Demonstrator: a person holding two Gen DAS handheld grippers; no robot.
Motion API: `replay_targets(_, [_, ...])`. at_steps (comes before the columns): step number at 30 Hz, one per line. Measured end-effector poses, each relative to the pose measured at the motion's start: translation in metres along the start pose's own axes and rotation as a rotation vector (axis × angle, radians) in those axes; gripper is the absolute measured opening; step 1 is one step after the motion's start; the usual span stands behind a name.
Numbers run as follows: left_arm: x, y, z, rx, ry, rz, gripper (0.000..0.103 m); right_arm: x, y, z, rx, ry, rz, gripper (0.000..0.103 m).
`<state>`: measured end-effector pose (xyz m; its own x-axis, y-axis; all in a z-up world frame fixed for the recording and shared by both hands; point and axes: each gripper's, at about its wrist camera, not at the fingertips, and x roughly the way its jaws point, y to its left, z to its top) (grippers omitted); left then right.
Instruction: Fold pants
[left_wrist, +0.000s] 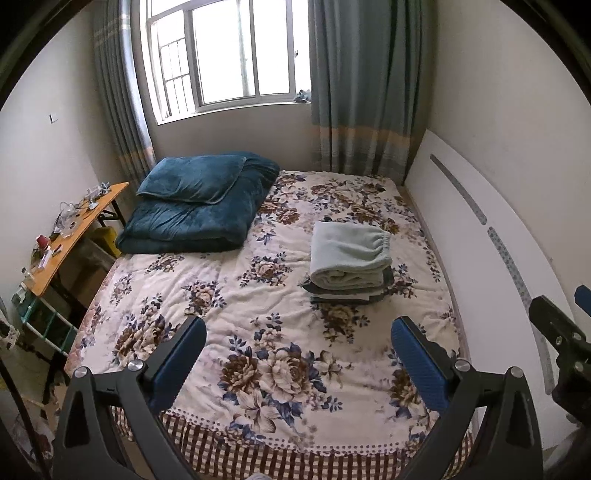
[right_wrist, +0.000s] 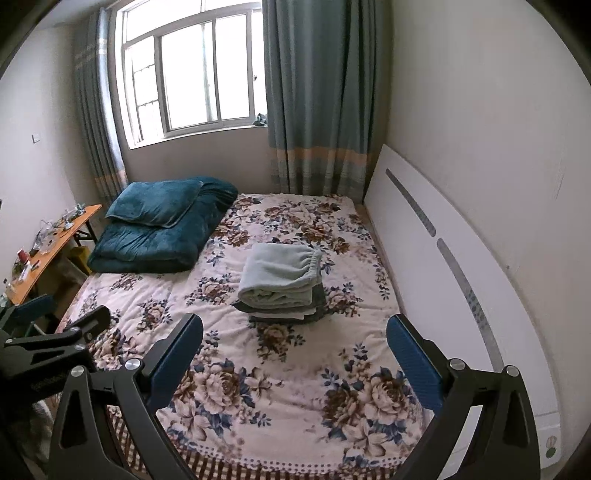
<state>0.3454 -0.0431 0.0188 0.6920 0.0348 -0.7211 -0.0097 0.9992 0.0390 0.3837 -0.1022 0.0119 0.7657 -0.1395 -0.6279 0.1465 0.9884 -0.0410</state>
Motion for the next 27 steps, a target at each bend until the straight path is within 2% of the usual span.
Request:
replay_targets(12, [0.026, -0.006, 0.014, 0.008, 0.01, 0.062, 0.103, 0.058, -0.014, 0.022, 0.009, 0.073, -0.001, 0.102])
replay_targets(17, [0.031, -0.002, 0.013, -0.003, 0.018, 0.033, 0.103, 0.068, -0.008, 0.016, 0.0, 0.086, -0.004, 0.102])
replay_targets(27, [0.023, -0.003, 0.013, 0.004, -0.002, 0.041, 0.103, 0.069, -0.003, 0.016, -0.012, 0.086, 0.01, 0.102])
